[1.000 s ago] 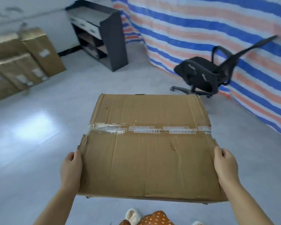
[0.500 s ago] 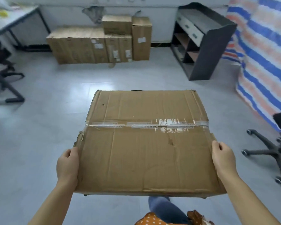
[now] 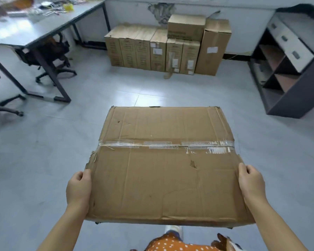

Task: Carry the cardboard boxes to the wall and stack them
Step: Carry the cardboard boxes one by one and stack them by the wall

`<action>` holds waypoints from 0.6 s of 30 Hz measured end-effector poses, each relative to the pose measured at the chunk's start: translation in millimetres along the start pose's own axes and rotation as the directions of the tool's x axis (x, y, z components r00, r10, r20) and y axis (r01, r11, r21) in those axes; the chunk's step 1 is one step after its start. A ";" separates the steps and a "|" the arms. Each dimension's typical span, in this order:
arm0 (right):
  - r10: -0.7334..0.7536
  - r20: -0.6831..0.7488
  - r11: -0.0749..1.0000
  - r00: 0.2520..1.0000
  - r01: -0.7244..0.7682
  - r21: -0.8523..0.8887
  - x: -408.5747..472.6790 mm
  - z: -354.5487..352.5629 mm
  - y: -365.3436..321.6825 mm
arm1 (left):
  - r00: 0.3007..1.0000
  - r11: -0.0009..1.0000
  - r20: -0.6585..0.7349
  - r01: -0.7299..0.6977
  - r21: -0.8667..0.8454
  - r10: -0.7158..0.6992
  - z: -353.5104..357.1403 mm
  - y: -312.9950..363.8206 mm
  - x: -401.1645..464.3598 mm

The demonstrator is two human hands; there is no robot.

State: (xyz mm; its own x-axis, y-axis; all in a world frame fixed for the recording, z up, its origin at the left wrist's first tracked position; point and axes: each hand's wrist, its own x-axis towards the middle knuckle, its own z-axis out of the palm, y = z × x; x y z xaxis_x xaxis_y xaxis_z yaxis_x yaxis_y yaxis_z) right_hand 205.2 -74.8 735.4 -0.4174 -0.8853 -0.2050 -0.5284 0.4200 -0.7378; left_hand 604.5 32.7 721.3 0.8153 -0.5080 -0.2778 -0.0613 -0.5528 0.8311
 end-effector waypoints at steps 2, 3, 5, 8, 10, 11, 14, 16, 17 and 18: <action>-0.005 0.020 1.000 1.000 0.005 -0.023 25.2 17.3 -21.2 | 1.000 1.000 -0.023 0.016 0.004 -0.016 8.8 11.2 19.3; -0.009 0.030 0.999 0.999 0.010 -0.031 35.2 25.5 -32.5 | 0.999 1.000 -0.031 0.029 0.004 -0.029 11.3 15.7 29.2; -0.023 0.053 0.999 0.998 0.025 -0.037 54.2 44.3 -55.8 | 0.997 0.999 -0.051 0.051 -0.006 -0.052 15.6 23.0 53.4; -0.034 0.080 0.999 0.996 0.037 -0.037 77.7 77.3 -89.3 | 0.995 0.998 -0.076 0.064 -0.009 -0.064 21.5 36.6 95.9; -0.032 0.092 0.999 0.995 0.033 -0.012 92.0 105.2 -113.7 | 0.995 0.998 -0.080 0.059 -0.006 -0.059 26.3 49.9 131.6; -0.035 0.089 0.999 0.995 0.036 -0.013 98.9 120.2 -125.8 | 0.995 0.998 -0.077 0.058 -0.004 -0.058 27.8 58.2 150.8; -0.041 0.083 0.999 0.996 0.040 0.009 119.6 164.9 -163.7 | 0.997 0.998 -0.049 0.054 -0.019 -0.055 29.4 87.6 213.7; -0.036 0.079 0.999 0.996 0.036 0.003 132.4 190.8 -191.0 | 0.998 0.999 -0.055 0.043 -0.006 -0.043 28.4 111.1 254.9; -0.033 0.078 0.999 0.996 0.032 0.012 138.4 202.4 -205.5 | 0.998 1.000 -0.052 0.030 -0.002 -0.030 28.8 125.0 275.2; -0.030 0.076 0.999 0.997 0.029 0.024 144.2 212.6 -219.9 | 0.999 1.000 -0.042 0.010 0.000 -0.010 30.6 139.5 294.7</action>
State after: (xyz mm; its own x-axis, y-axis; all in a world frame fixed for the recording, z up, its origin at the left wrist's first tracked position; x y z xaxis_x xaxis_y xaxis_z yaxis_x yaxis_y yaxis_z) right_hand 418.4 -337.2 731.3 -0.3438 -0.9102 -0.2308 -0.5222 0.3896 -0.7586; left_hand 818.6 -214.3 740.6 0.8395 -0.4740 -0.2655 -0.0533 -0.5582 0.8280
